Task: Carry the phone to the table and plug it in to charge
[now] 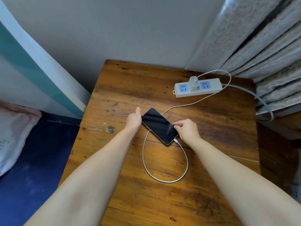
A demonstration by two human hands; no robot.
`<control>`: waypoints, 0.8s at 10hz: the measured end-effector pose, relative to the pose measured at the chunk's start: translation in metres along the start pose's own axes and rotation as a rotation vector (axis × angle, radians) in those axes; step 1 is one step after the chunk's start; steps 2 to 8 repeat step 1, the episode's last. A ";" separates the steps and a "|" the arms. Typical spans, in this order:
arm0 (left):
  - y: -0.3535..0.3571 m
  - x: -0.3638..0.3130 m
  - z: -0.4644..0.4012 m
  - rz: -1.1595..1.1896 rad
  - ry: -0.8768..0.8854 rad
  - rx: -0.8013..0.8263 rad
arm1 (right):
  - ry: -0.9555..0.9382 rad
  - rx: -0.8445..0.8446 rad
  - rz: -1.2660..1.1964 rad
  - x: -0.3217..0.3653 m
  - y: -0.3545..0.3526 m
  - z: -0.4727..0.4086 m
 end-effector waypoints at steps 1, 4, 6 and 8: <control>-0.012 0.008 0.013 0.016 0.009 0.053 | 0.035 0.037 -0.016 0.003 -0.021 0.012; -0.012 0.008 0.013 0.016 0.009 0.053 | 0.035 0.037 -0.016 0.003 -0.021 0.012; -0.012 0.008 0.013 0.016 0.009 0.053 | 0.035 0.037 -0.016 0.003 -0.021 0.012; -0.012 0.008 0.013 0.016 0.009 0.053 | 0.035 0.037 -0.016 0.003 -0.021 0.012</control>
Point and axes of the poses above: each hand's wrist, its own z-axis away from the middle knuckle, its own y-axis out of the palm, x = y × z, the point moved 2 cm from there along -z, towards the middle knuckle, and after that the axes turned 6 degrees about -z, right-handed, at the moved point
